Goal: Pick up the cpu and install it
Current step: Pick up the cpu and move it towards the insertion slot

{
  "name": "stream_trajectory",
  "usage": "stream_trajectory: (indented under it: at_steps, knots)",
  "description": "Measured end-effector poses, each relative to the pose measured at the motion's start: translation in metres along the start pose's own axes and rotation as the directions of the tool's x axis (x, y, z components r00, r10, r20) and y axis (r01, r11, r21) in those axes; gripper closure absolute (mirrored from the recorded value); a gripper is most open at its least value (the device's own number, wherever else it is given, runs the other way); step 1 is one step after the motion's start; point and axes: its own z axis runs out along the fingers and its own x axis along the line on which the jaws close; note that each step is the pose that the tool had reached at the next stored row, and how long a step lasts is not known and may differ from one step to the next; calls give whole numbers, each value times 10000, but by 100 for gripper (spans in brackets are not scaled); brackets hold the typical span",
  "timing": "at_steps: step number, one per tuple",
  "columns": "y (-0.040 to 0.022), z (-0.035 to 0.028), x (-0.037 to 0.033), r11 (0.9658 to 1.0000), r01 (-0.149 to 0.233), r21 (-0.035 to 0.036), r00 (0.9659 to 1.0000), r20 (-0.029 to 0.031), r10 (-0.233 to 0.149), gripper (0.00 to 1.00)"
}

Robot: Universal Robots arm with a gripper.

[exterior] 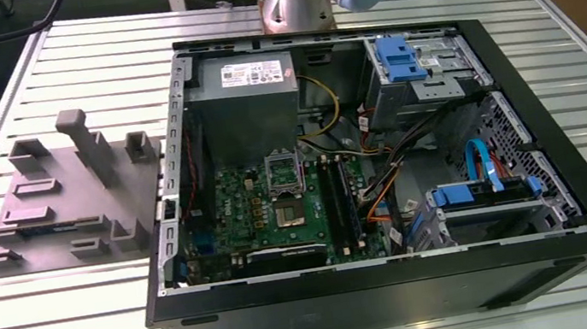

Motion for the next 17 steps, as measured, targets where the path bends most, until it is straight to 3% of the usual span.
stream_trajectory:
  at_steps: [17]
  knots:
    - [10, -176, 2, 10000, -37, 2, 10000, 1, 37, 53]
